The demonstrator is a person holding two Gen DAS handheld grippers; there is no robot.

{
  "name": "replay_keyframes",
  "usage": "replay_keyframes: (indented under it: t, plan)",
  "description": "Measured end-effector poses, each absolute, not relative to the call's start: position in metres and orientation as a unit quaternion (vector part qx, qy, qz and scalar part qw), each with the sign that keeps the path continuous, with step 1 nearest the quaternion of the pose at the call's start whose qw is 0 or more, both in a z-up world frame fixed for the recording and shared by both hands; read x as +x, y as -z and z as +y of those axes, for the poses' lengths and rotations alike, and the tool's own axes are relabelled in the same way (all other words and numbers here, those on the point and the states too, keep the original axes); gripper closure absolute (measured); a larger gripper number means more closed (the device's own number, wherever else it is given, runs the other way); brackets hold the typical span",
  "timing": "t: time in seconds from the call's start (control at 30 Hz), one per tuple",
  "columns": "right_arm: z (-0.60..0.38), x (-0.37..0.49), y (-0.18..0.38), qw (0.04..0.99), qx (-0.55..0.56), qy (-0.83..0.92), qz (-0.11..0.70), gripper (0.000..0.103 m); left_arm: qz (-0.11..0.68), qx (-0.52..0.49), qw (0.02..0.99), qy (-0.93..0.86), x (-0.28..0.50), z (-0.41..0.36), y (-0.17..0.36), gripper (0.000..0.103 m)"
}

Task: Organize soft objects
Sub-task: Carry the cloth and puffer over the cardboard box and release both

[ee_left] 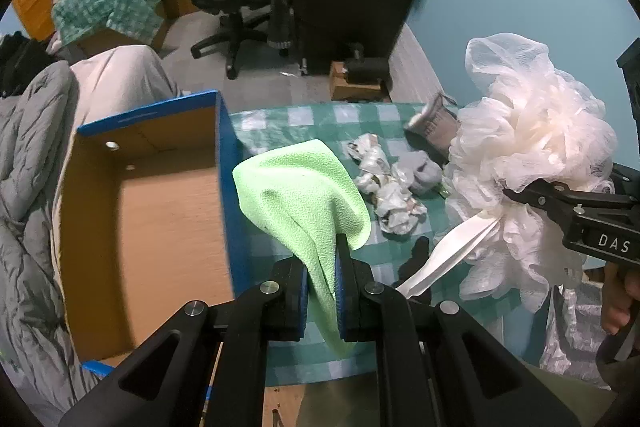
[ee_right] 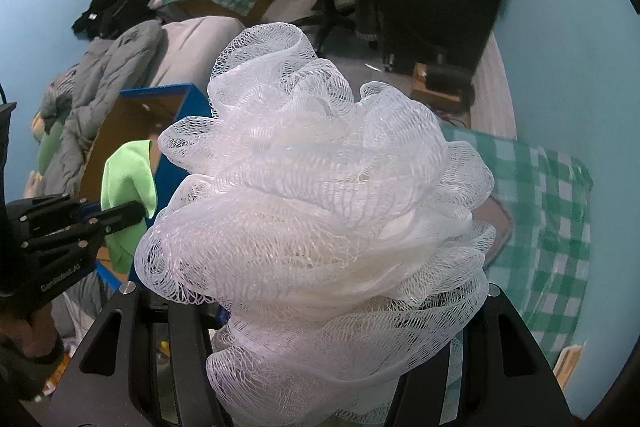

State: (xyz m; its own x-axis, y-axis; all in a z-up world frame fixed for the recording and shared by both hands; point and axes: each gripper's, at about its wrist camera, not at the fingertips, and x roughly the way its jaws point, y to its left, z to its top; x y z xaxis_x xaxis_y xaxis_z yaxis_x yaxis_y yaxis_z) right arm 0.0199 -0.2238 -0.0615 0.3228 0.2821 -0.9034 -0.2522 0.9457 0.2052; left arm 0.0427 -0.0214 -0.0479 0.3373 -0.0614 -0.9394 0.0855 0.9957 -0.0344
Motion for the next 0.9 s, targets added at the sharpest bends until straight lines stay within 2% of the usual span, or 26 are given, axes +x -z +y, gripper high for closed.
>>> replay_keyframes:
  t: [0.9]
  plan:
    - [-0.087, 0.050, 0.051, 0.793, -0.060, -0.287, 0.534, 0.047, 0.567, -0.053, 0.821, -0.040, 0.028, 0.092, 0.034, 0.092]
